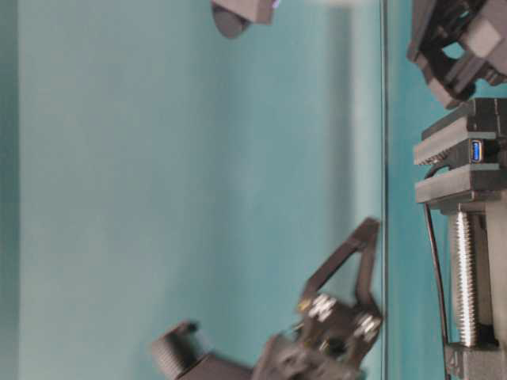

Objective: Insert the USB cable into the fixed female connector.
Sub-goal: 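Retract the left gripper away from the vise to the left edge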

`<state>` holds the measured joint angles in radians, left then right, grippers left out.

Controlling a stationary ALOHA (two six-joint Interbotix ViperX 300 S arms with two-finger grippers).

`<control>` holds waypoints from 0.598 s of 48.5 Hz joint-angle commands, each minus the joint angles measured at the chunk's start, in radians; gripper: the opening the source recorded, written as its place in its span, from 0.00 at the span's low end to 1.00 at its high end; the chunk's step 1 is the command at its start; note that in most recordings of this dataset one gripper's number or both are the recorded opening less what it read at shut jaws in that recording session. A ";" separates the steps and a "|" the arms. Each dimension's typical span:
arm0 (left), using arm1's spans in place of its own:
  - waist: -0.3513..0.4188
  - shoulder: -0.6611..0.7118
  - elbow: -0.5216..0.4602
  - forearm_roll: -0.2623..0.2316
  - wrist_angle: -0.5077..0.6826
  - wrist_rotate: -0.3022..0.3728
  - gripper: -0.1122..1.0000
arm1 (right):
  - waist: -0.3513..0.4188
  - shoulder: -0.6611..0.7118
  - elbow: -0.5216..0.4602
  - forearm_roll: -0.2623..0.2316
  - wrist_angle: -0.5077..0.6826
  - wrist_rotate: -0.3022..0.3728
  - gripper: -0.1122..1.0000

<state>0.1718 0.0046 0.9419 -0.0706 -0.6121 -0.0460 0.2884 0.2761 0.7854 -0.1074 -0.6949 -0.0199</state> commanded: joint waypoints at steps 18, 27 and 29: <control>-0.198 -0.293 0.114 0.002 0.325 -0.035 1.00 | 0.000 -0.012 -0.044 0.000 0.074 0.067 0.10; -0.216 -0.407 0.143 0.000 0.531 -0.043 1.00 | -0.005 -0.011 -0.040 0.021 0.054 0.071 0.16; -0.218 -0.443 0.156 0.000 0.563 -0.044 1.00 | -0.006 -0.009 -0.041 0.034 0.043 0.069 0.21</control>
<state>-0.0414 -0.3728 1.0922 -0.0706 -0.1012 -0.0782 0.2884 0.2777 0.7563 -0.0936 -0.6274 0.0491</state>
